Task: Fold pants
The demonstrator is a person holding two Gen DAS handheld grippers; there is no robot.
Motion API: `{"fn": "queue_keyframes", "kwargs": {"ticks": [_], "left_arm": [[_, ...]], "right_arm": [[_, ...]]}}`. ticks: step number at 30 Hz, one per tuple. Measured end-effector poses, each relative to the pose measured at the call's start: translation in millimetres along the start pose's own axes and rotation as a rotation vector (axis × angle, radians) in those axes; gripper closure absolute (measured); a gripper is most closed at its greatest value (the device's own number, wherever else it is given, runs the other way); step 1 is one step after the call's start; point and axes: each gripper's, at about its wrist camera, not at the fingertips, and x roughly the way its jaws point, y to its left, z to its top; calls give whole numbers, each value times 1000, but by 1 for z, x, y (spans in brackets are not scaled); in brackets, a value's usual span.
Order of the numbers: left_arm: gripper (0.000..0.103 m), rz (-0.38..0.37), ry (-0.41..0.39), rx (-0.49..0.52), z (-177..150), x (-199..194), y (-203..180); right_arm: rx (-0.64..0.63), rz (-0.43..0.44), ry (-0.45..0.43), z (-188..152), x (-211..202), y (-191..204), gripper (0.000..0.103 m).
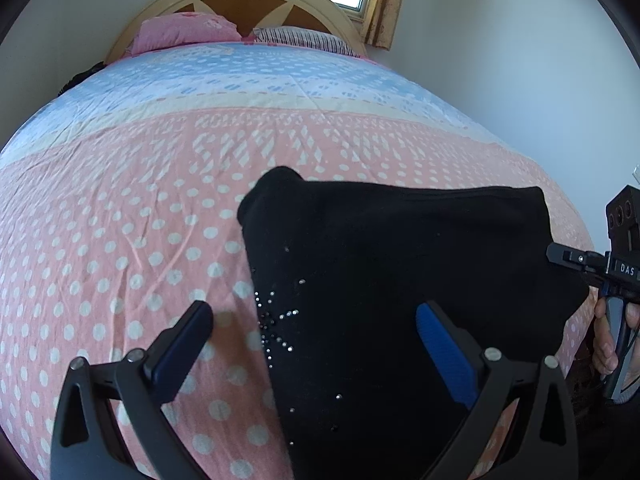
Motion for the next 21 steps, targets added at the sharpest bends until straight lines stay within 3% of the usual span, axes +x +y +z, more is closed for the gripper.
{"fn": "queue_keyframes", "kwargs": {"ticks": [4,6,11,13,15,21], "left_arm": [[0,-13,8,6,1,2,0],[0,-28,5,-3,1,1,2],[0,-59,16,-16,1,3,5],[0,-66,19,-15,3,4,4],[7,-66,13,-11,2,3,3],[25,-136,-6,-63,0,-4,15]], "right_arm": [[7,-8,-12,5,7,0,45],[30,4,-13,7,2,-4,53],[49,9,-12,7,7,-9,55],[26,8,-17,6,9,-2,62],[24,31,-13,6,9,1,68],[90,105,-1,7,11,-14,69]]}}
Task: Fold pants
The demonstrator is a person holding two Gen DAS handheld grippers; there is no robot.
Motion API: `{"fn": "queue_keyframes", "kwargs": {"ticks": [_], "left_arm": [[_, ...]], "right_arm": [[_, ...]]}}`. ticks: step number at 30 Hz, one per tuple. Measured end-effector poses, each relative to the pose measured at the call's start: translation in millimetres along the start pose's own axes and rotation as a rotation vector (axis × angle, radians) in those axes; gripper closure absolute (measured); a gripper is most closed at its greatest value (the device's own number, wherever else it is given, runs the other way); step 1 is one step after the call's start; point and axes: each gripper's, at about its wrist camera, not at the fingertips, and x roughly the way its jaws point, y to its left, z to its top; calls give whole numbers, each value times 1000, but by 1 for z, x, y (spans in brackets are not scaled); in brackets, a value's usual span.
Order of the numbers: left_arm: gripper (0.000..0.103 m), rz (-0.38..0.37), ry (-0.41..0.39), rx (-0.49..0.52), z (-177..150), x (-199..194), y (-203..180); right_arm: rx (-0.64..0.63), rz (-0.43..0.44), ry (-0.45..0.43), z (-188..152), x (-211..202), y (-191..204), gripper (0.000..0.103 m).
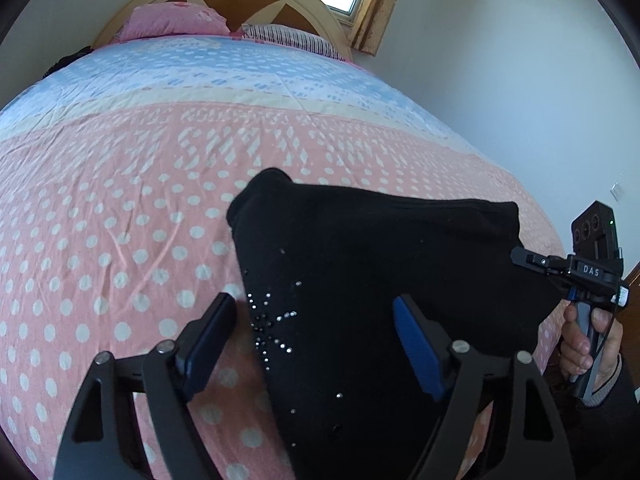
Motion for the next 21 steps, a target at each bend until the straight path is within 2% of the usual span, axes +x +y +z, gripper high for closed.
{"fn": "queue_keyframes", "kwargs": {"ticks": [1,5,11,16,21], "left_arm": [[27,-12,-2,-12,0,-1,3],[54,-63,-5,-43,-2,-4,9],[76,-64,-15,-30,-4,-9,5],[81,-53,-44,-5,-3,-23,0],[81,-36,-120,-30,-1,-56,7]], "right_arm": [[-4,-3,-1,0,0,1,69],[-55,-16,-18,-2,-5,15,73],[-76,-3,-33,0,-10,24,75],[-116,28,-56,6,-19,42,77],[-186,57,-45,20,-14,72,77]]}}
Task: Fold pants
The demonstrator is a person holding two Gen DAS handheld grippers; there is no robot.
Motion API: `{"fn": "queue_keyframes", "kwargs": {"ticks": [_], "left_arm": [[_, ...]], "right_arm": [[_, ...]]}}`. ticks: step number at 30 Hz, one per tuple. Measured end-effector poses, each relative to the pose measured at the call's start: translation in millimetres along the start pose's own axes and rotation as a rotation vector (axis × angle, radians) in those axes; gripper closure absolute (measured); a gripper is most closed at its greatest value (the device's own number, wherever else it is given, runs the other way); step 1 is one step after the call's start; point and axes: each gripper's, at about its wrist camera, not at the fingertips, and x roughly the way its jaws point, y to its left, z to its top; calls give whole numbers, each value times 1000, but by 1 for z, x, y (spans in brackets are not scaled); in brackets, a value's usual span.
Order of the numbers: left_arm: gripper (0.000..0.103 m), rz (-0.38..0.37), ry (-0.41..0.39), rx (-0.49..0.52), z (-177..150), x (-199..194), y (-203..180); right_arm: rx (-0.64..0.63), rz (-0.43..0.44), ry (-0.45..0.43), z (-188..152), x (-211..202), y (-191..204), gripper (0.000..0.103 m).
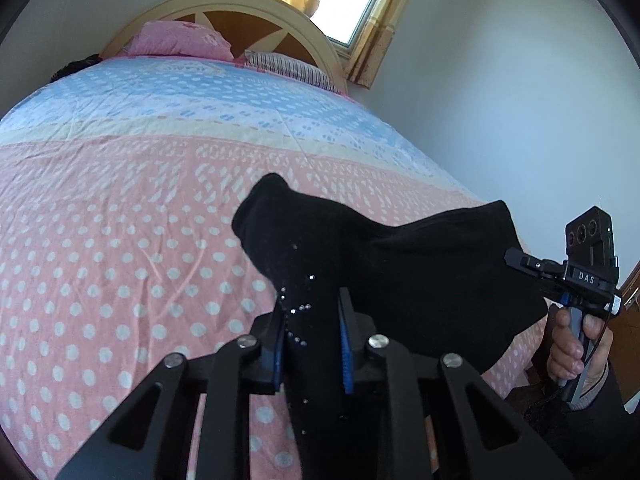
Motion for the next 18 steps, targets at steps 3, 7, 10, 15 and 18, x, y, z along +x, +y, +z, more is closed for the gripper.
{"fn": "queue_keyframes", "kwargs": {"ticks": [3,7,10,15,18], "left_arm": [[81,46,-50,3,4,-27,8],[81,125,-105,-5,8,-58,24],[82,198,-132,-19,9,-77,39],[82,272,-167,-72,8,-98,65],[82,308,-176,-93,5,-109,78]], "right_arm": [[-40,23,22,16,20,16,77],[-90,72,53,36,55,45,77],[-140,104,79,47,81,70,77],[-194,148,131,56,125,103,77],[-223,168,165,59,149,116,77]]}}
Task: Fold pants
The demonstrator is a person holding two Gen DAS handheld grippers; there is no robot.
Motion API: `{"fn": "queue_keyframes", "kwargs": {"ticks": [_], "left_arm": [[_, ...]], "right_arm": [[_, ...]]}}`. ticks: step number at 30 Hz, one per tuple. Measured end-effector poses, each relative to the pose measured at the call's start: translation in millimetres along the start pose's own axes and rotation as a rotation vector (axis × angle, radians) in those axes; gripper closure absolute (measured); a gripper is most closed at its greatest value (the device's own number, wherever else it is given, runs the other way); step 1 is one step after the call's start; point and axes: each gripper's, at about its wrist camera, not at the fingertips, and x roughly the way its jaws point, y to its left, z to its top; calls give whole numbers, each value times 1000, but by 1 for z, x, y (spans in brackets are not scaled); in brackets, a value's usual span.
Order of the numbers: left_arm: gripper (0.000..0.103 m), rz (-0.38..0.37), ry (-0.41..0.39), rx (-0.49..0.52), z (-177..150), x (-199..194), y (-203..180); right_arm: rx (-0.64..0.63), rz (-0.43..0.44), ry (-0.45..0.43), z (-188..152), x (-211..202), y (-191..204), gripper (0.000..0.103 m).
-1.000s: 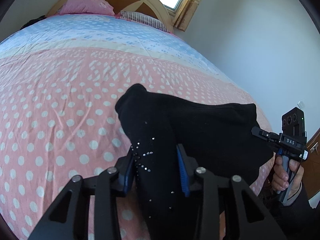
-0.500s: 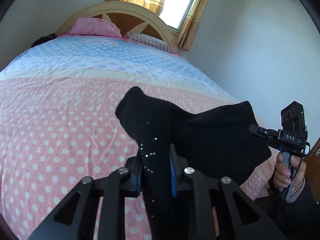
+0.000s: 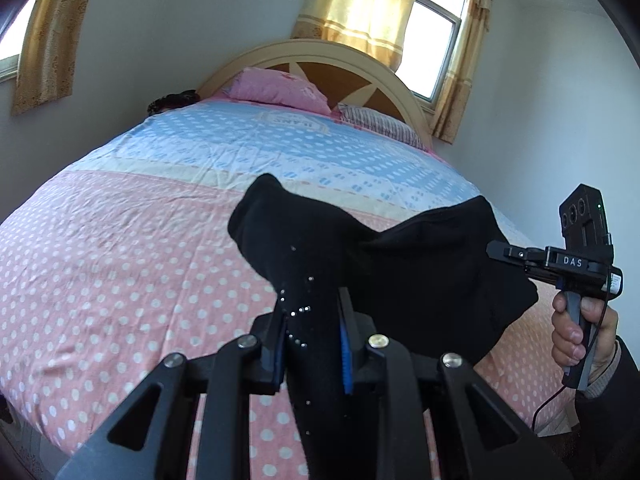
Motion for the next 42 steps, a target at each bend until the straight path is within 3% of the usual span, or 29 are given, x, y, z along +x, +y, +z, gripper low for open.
{"fn": "queue_keyframes", "kwargs": {"ticks": [15,27,34,36,39,42], "left_arm": [[82,137,10,-95,-16,10,48],[81,172,61,-119,-26,28,65],[60,229,92,-107,-34,39,67],[46,255,94,-103,-37,39,68],[24,296,100,-125,-44,41,75],[17,288,103,-172,-48,36,83]], "right_arm": [[-4,62,112,23,109,20,77],[31,54,176,22,150,5,77],[54,13,220,14,164,-9,68],[52,-11,214,12,163,-12,55],[60,-27,193,9,156,-18,50],[70,-59,157,8,140,-22,47]]}}
